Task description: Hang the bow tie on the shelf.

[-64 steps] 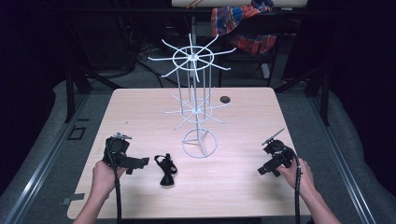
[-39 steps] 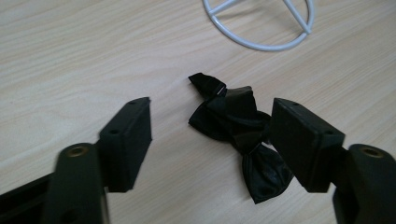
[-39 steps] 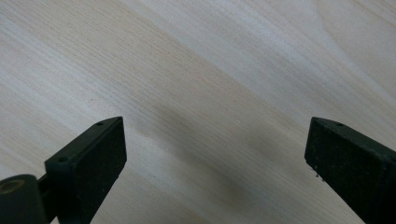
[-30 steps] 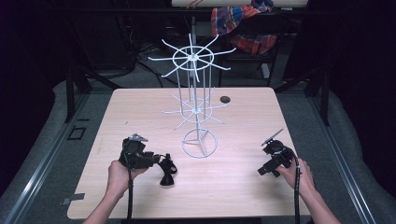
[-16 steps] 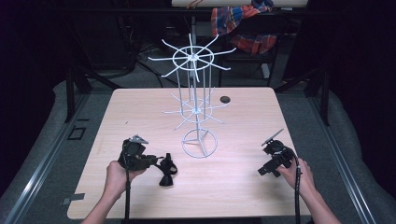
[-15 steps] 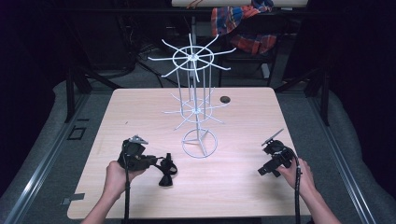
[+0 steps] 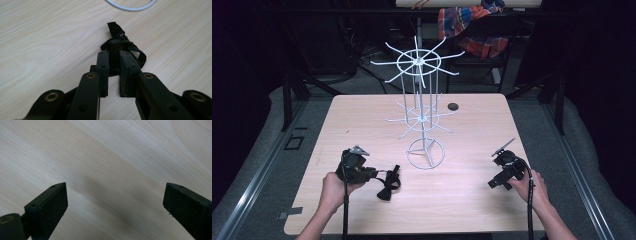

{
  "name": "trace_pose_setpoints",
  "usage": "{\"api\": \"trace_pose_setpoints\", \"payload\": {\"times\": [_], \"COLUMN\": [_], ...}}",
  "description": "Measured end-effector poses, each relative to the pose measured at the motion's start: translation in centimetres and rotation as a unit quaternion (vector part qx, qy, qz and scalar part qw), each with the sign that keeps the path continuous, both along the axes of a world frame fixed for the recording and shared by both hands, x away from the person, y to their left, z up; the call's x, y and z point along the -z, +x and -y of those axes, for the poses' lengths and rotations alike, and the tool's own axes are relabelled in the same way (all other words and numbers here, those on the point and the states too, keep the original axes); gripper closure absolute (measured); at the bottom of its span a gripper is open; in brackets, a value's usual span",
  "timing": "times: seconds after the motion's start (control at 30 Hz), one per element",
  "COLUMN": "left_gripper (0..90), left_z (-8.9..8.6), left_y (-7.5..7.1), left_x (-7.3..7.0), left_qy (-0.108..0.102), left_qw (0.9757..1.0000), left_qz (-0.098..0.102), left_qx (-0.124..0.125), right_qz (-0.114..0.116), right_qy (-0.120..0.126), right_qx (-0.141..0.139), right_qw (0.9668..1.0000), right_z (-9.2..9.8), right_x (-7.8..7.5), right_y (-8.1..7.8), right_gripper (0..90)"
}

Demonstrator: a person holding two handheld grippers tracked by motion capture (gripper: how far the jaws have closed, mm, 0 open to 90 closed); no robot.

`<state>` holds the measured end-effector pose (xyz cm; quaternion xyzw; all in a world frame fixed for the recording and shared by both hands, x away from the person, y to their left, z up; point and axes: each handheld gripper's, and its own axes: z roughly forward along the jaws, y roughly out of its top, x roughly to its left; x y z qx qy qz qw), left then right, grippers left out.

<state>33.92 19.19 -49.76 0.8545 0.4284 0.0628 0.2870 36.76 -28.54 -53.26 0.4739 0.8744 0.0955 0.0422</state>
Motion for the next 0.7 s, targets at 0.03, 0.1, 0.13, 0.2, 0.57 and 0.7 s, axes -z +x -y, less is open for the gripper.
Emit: {"api": "trace_pose_setpoints", "payload": {"times": [0.03,0.1,0.13,0.2,0.57,0.7], "left_gripper": [77.7,77.2,77.2,76.3,86.0,86.8], "left_z": [0.2,0.4,0.6,0.8,0.6,0.5], "left_y": [0.0,0.2,0.2,0.3,-0.1,-0.3], "left_x": [0.0,0.1,0.2,0.3,-0.4,-0.8], "left_qy": [0.004,0.007,0.009,0.011,0.001,-0.001], "left_qw": [1.0000,1.0000,0.9999,0.9999,0.9999,0.9998], "left_qz": [0.002,-0.002,-0.001,-0.004,0.010,0.018], "left_qx": [0.001,0.005,0.005,0.007,0.006,0.007], "right_qz": [-0.001,-0.002,-0.002,-0.002,-0.005,-0.005], "right_qy": [-0.001,-0.001,-0.001,-0.001,-0.002,-0.001], "right_qx": [0.000,0.000,0.000,0.000,-0.002,-0.002], "right_qw": [1.0000,1.0000,1.0000,1.0000,1.0000,1.0000], "right_z": [0.0,0.0,0.0,0.0,0.0,0.0], "right_x": [0.0,0.0,0.0,0.0,0.0,0.0], "right_y": [0.0,0.0,0.0,0.0,0.0,0.0], "right_gripper": [5.4,5.4,5.4,5.4,5.6,5.6]}}
